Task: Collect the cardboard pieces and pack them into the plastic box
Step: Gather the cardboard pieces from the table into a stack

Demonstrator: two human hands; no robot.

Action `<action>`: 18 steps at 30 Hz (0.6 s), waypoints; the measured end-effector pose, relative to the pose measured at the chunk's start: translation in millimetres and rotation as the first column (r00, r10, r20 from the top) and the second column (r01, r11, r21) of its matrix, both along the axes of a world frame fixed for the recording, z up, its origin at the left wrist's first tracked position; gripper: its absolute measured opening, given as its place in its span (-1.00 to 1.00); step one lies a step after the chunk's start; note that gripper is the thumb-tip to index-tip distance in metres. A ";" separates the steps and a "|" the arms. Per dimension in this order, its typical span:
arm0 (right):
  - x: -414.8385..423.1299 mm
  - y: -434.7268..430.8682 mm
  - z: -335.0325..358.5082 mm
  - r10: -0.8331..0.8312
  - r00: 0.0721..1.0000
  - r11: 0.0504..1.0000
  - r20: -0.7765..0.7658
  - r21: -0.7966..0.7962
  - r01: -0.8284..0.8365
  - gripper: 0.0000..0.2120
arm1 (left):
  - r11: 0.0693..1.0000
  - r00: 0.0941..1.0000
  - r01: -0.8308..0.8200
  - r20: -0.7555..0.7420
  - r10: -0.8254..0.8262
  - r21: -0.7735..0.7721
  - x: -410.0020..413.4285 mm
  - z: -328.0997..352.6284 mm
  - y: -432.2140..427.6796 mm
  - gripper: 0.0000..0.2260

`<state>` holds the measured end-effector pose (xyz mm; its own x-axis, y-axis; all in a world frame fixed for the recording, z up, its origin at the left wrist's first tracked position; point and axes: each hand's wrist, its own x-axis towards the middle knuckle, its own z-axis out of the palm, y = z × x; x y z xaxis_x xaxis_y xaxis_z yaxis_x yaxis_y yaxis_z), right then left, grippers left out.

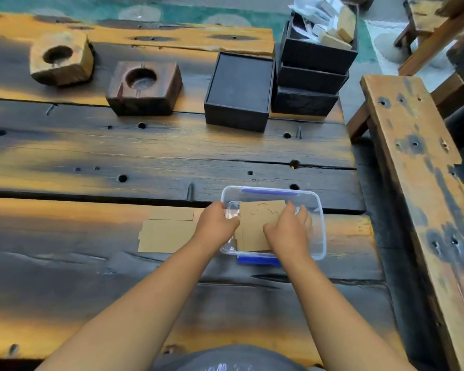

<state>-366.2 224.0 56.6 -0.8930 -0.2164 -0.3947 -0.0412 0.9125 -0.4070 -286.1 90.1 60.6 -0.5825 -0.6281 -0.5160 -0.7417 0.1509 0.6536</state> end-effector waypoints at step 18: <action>120.5 -155.5 -7.9 0.048 0.932 0.976 0.359 -0.215 0.032 -0.48 | 0.995 0.994 -0.080 0.084 0.075 0.058 130.7 -29.3 -156.0 -0.50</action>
